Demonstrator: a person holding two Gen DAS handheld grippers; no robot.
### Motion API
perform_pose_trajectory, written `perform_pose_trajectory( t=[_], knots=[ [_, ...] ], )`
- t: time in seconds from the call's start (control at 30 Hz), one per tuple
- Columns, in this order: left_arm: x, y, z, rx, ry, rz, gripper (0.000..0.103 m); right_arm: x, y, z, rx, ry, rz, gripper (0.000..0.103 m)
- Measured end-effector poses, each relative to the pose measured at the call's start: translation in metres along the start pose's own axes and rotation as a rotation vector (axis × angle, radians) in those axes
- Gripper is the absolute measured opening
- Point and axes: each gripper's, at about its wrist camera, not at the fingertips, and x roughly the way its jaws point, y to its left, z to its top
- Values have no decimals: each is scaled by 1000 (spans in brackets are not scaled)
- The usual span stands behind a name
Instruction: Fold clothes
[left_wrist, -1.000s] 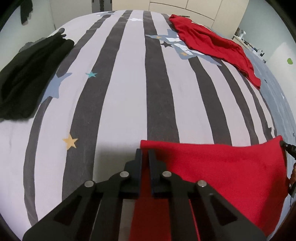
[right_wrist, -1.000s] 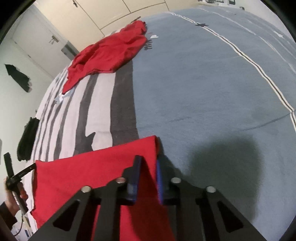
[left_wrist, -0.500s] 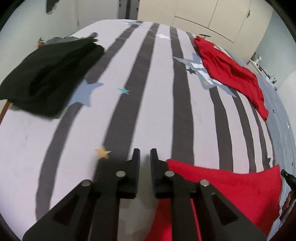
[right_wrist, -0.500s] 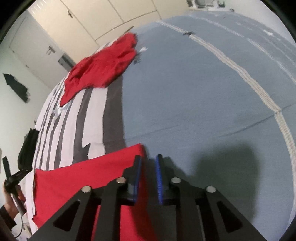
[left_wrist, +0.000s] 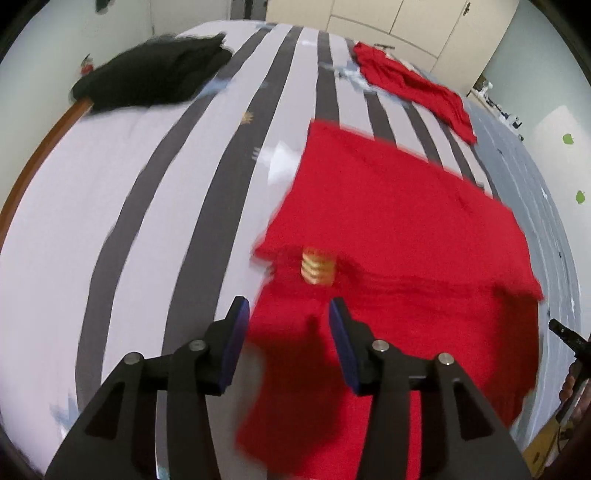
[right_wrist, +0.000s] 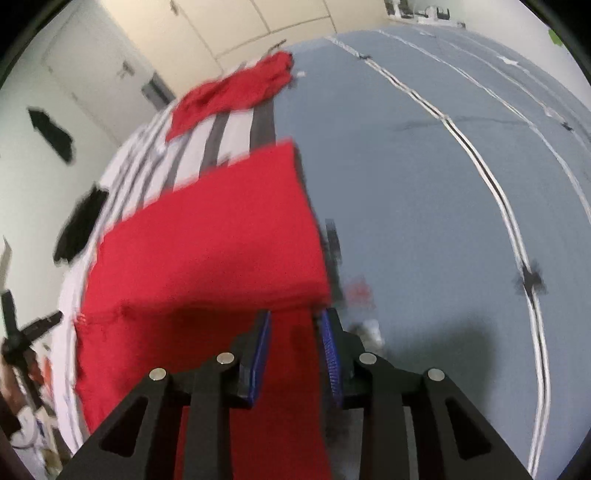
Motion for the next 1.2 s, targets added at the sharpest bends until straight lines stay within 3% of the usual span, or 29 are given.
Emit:
perform_pose_trajectory(
  t=[0.17, 0.3, 0.37, 0.67, 0.9, 1.13, 1.17, 1.2],
  knots=[
    [-10, 16, -65, -25, 58, 42, 44, -20, -9, -71, 28, 79, -45, 28],
    [-7, 21, -78, -21, 53, 39, 44, -19, -21, -94, 87, 92, -43, 44],
    [0, 19, -79, 0, 60, 32, 44, -17, -26, -102, 117, 92, -34, 44],
    [31, 11, -89, 60, 88, 83, 44, 10, -18, -109, 85, 86, -41, 44],
    [32, 14, -81, 0, 71, 58, 40, 8, -18, -111, 58, 87, -3, 45],
    [35, 6, -80, 22, 71, 73, 40, 7, -14, -118, 24, 98, 11, 45],
    [36, 4, -79, 24, 72, 73, 37, 8, -13, -118, 29, 95, 15, 45],
    [36, 3, -79, 27, 72, 67, 29, 8, -14, -118, 30, 92, 12, 42]
  ],
)
